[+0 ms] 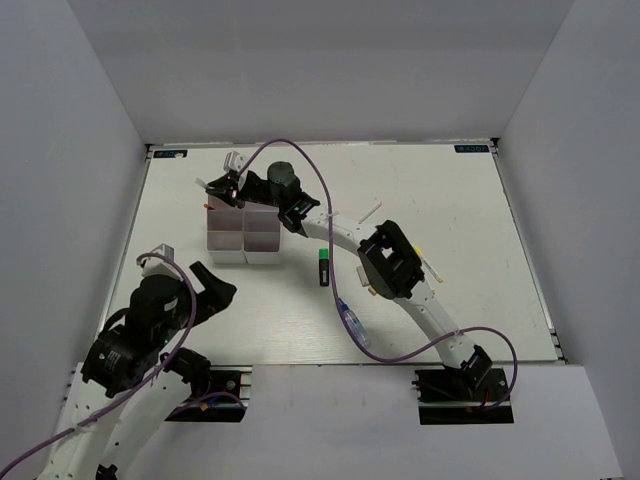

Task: Sort the stationery into containers
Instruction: Place the pen in the storage box, then move the pen to the center of the board.

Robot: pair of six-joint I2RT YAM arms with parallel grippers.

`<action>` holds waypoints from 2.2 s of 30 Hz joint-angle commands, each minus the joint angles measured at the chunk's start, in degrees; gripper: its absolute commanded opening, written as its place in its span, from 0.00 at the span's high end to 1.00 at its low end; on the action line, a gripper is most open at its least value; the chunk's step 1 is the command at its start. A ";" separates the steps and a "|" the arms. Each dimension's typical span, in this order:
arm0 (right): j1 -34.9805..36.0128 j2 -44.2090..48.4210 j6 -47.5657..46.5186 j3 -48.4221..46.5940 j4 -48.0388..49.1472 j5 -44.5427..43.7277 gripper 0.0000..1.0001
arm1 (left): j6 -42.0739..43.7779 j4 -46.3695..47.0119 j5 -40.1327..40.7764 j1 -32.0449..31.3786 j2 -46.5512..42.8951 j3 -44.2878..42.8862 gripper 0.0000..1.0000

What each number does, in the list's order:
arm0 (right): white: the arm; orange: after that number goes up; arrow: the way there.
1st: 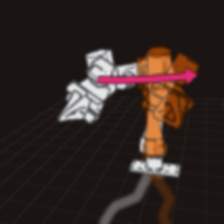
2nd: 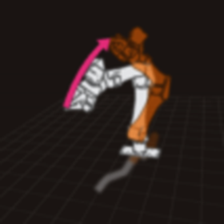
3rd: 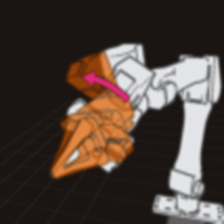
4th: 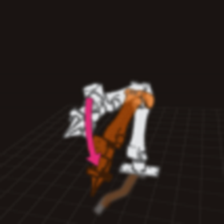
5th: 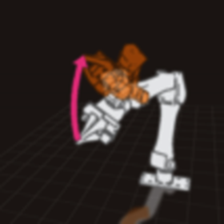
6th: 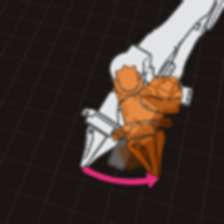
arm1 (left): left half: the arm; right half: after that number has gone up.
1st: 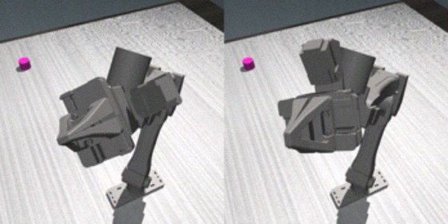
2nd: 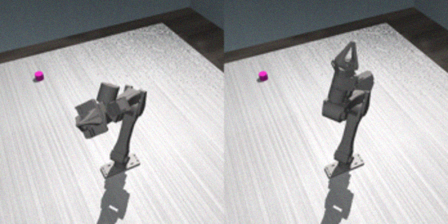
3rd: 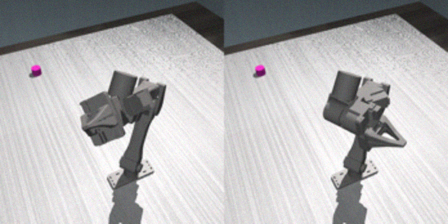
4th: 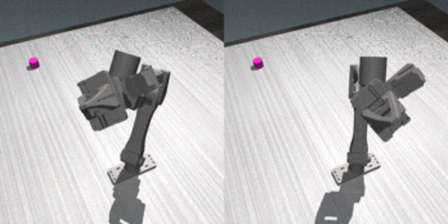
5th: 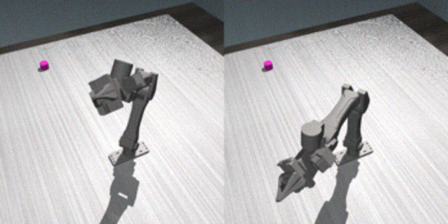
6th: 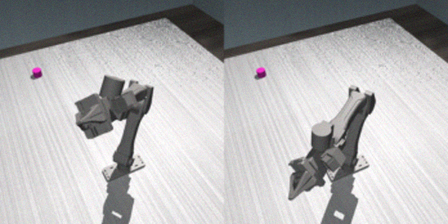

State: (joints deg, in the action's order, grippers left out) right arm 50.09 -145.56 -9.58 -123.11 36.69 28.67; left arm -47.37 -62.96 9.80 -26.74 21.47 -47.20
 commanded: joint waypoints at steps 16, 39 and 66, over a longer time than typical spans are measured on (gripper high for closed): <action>-3.23 13.27 2.35 10.24 6.64 -0.71 0.59 | 7.02 13.28 -6.01 0.29 10.33 0.44 0.03; -39.87 50.81 0.98 34.16 -74.81 -9.50 0.38 | 26.27 36.60 -25.10 -8.58 78.95 -39.23 0.25; -57.20 65.31 -2.81 54.99 -79.23 4.38 0.53 | 37.36 31.41 -0.33 -17.91 125.03 -84.55 0.42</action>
State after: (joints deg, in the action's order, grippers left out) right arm -6.28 -82.70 -11.86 -68.99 -44.16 29.85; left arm -12.01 -30.98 5.54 -44.38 146.56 -129.40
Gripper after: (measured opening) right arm 0.465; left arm 0.582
